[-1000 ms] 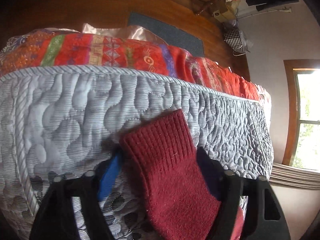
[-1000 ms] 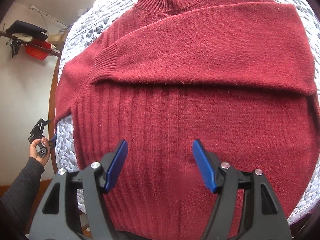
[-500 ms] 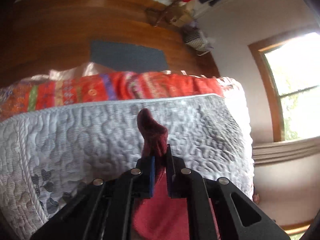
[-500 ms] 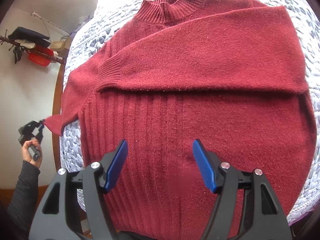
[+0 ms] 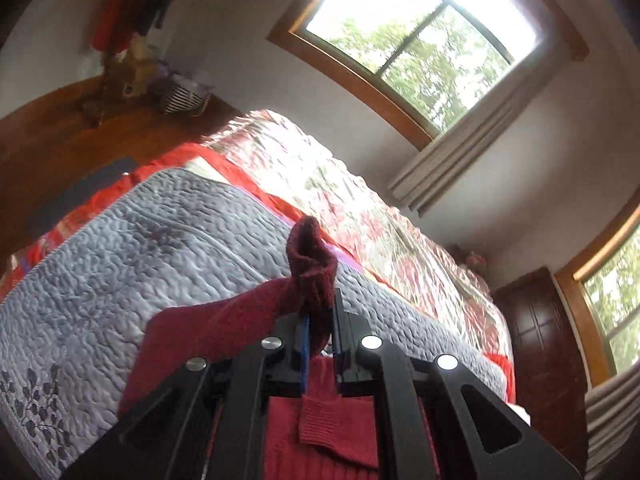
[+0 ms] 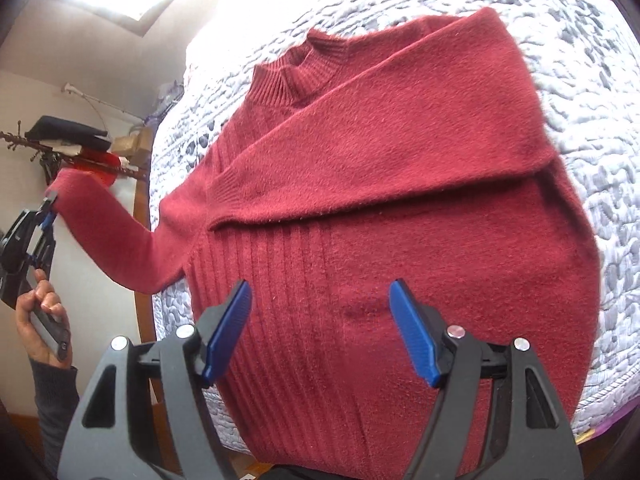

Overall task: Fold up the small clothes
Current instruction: 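Carry the sleeve across the sweater front with the left tool and open it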

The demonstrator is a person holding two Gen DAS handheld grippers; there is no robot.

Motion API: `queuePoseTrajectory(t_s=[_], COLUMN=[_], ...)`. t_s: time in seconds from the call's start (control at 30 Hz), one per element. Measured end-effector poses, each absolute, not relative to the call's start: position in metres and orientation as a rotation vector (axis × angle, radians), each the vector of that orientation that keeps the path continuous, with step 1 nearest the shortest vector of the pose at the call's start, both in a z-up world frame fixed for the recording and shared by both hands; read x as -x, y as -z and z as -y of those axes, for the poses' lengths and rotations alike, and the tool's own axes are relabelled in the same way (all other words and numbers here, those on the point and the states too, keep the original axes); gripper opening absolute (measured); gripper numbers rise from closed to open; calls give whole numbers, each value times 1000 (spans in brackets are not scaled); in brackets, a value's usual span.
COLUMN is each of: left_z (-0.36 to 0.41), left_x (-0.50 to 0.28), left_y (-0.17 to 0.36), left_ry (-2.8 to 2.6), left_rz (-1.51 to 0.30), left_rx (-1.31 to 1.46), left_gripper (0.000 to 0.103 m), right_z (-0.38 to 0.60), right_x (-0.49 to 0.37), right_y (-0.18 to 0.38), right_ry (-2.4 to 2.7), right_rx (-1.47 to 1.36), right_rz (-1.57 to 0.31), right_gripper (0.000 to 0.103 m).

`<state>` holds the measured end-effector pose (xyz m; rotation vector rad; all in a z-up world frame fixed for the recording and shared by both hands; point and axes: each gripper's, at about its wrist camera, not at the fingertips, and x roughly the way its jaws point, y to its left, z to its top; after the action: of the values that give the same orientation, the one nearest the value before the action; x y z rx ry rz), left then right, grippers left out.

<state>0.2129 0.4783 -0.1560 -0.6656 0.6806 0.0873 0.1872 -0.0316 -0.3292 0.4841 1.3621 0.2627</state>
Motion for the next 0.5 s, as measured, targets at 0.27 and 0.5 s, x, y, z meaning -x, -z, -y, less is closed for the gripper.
queuePoseTrajectory(t_s=[0.27,0.5], left_z=[-319,-229], left_x=[-272,-276], left_y=[244,311], left_ry=[95,180], left_rz=[-919,-1084], left_rx=[529,381], left_gripper=[8,11], right_z=[76,99], right_x=[-191,-234], right_y=[335,355], right_ry=[-201,-229], right_rx=[-526,-633], right_rz=[-1338,-1365], right_gripper=[76,78])
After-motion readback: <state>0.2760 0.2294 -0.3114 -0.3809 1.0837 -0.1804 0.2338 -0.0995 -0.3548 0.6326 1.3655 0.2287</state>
